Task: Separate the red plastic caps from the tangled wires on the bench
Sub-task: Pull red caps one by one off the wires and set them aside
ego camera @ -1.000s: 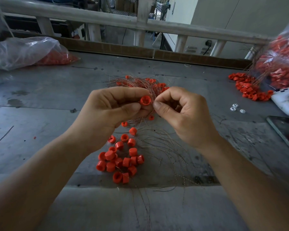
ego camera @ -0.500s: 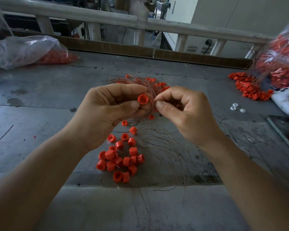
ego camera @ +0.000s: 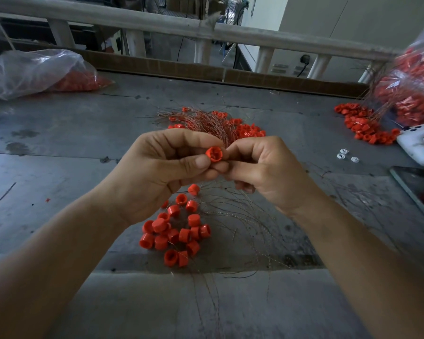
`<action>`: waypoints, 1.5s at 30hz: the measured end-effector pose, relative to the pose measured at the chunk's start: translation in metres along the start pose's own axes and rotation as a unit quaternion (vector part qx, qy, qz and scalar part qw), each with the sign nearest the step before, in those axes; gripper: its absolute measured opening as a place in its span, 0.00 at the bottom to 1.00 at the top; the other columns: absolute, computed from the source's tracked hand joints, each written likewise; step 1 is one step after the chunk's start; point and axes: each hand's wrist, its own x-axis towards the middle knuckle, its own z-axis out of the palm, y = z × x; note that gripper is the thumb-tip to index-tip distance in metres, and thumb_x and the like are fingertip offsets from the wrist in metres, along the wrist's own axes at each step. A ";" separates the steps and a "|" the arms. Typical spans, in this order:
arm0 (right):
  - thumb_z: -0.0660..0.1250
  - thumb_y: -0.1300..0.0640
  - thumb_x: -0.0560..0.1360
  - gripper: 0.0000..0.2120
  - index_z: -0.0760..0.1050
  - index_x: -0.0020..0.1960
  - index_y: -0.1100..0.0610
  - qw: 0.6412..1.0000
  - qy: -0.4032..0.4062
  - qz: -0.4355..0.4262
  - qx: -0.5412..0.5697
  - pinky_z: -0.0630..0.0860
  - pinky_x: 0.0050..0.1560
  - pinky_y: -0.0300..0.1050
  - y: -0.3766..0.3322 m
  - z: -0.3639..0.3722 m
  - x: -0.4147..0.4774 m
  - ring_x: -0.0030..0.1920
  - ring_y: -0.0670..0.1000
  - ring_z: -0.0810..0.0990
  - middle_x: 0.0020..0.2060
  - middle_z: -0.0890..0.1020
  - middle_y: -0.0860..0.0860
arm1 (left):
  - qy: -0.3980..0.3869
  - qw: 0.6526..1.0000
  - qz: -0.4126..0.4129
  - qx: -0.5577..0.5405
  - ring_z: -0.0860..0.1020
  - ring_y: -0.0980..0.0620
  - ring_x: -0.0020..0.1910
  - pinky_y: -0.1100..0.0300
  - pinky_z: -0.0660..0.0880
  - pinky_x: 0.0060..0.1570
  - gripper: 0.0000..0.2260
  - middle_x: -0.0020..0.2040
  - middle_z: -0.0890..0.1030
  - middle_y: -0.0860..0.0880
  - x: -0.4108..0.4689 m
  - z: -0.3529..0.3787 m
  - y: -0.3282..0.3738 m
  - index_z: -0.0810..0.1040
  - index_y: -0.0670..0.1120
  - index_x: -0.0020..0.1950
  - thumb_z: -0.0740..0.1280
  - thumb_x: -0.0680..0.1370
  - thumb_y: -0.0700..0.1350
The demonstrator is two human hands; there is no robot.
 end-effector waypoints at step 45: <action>0.63 0.69 0.74 0.08 0.75 0.40 0.58 0.963 0.237 0.131 -0.004 0.79 0.36 0.37 0.047 -0.051 0.022 0.31 0.44 0.80 0.32 0.79 0.50 | 0.069 0.997 -0.020 0.010 0.83 0.52 0.38 0.66 0.78 0.37 0.09 0.38 0.84 0.45 0.000 0.002 -0.001 0.84 0.42 0.40 0.66 0.64 0.35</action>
